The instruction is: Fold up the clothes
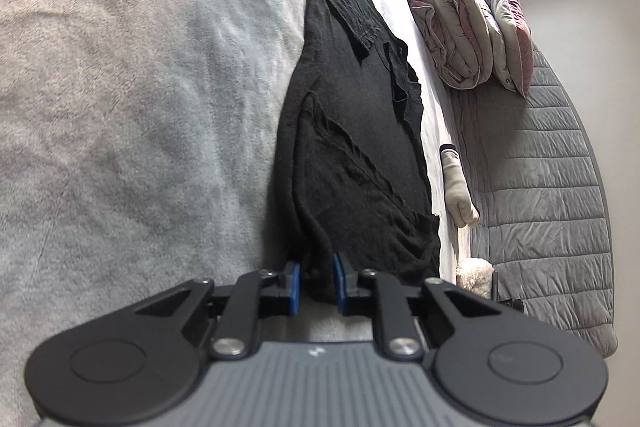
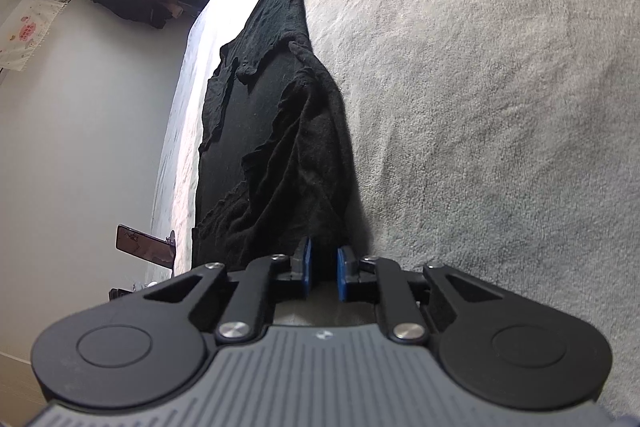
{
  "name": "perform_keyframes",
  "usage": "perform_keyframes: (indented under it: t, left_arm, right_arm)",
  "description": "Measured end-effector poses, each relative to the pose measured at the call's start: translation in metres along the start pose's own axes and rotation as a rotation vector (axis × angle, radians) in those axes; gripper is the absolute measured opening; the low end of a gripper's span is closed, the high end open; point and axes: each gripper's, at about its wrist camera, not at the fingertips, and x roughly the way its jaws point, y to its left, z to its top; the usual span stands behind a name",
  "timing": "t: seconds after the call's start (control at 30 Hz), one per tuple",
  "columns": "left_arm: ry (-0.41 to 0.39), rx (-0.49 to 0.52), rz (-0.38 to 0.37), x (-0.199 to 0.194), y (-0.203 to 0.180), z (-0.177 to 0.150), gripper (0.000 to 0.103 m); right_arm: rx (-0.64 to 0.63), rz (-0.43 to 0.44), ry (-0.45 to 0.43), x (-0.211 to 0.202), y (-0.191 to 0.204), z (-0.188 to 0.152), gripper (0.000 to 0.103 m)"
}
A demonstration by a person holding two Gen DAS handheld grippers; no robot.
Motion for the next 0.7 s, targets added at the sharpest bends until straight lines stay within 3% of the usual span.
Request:
perform_keyframes:
  t: [0.13,0.3,0.5,0.7]
  left_arm:
    - [-0.015,-0.017,-0.029,-0.004,0.001,-0.001,0.004]
    - [-0.075,-0.038,-0.136,-0.013,-0.003,-0.001,0.003]
    - [-0.157,-0.136,-0.254,-0.016,-0.012,0.014,0.003]
    - [-0.225,-0.214,-0.307,-0.011,-0.027,0.043,0.003]
  right_arm:
    - [-0.012,0.022,-0.027,-0.009,0.004,-0.002,0.010]
    - [0.001,0.067,-0.072,-0.017,0.013,0.002,0.010]
    - [0.011,0.095,-0.128,-0.019,0.034,0.018,0.010]
    - [0.049,0.126,-0.191,-0.011,0.054,0.056,0.007]
